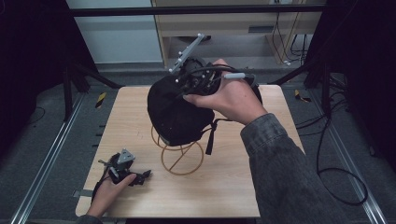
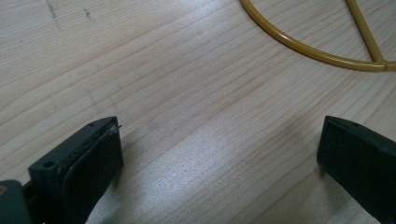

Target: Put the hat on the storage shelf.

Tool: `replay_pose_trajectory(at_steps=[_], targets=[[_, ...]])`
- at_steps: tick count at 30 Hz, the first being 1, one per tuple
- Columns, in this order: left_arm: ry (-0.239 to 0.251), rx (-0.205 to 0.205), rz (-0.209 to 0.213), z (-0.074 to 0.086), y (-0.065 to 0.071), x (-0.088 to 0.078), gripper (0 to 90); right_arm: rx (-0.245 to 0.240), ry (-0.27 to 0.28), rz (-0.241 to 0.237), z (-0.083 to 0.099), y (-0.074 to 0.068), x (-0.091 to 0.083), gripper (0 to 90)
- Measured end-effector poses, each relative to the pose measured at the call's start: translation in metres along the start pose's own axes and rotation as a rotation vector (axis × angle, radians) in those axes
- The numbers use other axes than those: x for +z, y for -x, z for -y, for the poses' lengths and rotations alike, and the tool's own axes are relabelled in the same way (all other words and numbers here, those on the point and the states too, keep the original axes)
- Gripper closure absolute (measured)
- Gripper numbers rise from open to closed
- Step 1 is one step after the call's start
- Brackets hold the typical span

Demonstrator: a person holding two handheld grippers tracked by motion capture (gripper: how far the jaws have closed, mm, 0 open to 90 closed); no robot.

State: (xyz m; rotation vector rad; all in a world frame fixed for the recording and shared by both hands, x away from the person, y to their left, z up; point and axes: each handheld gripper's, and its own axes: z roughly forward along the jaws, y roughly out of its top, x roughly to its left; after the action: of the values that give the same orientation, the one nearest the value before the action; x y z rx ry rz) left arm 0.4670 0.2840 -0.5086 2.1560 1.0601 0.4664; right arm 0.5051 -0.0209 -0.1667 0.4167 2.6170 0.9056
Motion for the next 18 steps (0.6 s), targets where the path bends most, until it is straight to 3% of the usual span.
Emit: replay_pose_trajectory(at_steps=[18], targets=[[0.000,0.000,0.000,0.000,0.000,0.000,0.0,0.014,-0.054,-0.040,-0.007,-0.001,0.037,72.7]])
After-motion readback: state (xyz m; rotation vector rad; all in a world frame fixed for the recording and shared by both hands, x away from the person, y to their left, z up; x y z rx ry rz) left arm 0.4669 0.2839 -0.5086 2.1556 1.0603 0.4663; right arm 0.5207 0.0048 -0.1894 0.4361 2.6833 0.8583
